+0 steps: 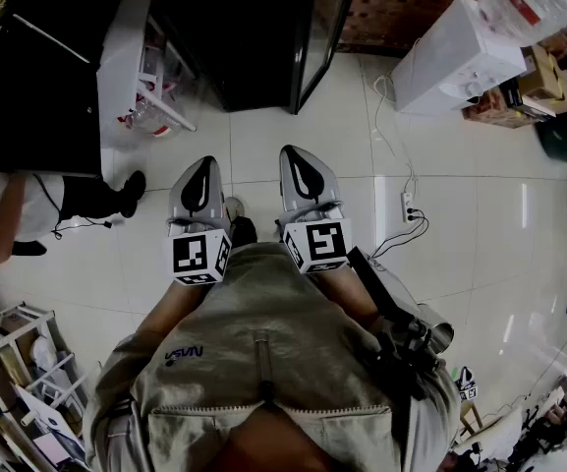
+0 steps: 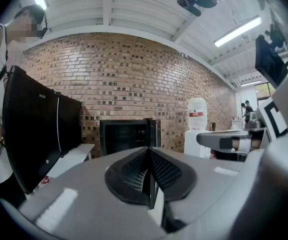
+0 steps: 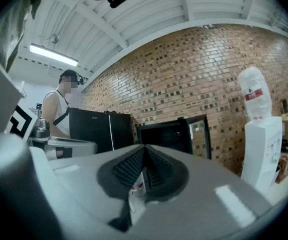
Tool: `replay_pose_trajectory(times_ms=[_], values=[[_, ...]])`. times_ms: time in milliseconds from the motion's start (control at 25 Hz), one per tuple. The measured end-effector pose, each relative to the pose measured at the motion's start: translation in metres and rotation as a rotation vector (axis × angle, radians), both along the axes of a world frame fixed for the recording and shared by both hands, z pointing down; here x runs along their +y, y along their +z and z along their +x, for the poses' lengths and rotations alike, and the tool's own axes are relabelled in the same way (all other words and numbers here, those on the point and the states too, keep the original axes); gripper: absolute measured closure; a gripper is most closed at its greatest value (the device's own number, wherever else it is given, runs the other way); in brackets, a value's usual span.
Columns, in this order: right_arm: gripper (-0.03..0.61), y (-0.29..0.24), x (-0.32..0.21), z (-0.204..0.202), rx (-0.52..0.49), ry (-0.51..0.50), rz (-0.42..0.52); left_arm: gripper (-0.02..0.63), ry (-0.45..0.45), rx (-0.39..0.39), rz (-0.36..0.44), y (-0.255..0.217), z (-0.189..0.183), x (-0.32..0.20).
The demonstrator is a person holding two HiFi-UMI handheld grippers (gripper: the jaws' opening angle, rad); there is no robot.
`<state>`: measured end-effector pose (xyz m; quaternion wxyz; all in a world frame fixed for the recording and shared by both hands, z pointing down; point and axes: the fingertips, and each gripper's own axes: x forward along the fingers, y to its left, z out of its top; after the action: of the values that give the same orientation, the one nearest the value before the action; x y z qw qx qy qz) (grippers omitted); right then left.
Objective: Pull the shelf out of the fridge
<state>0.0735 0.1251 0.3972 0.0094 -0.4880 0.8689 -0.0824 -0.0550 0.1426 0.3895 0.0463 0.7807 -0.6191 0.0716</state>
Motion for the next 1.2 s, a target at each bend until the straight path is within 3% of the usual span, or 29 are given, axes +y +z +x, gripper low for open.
replay_pose_trajectory(times_ms=[520,800,1200], values=[[0.577,-0.024,-0.108,-0.064,0.054,0.098,0.024,0.609,0.101,0.057,0.053,-0.008,-0.064,-0.112],[0.577,-0.037,-0.173,-0.101,0.071,0.18,0.03,0.607,0.156,0.045,0.097,-0.021,-0.107,-0.183],[0.575,-0.01,-0.268,-0.093,0.051,0.179,-0.025,0.607,0.179,0.019,0.112,-0.004,-0.083,-0.272]])
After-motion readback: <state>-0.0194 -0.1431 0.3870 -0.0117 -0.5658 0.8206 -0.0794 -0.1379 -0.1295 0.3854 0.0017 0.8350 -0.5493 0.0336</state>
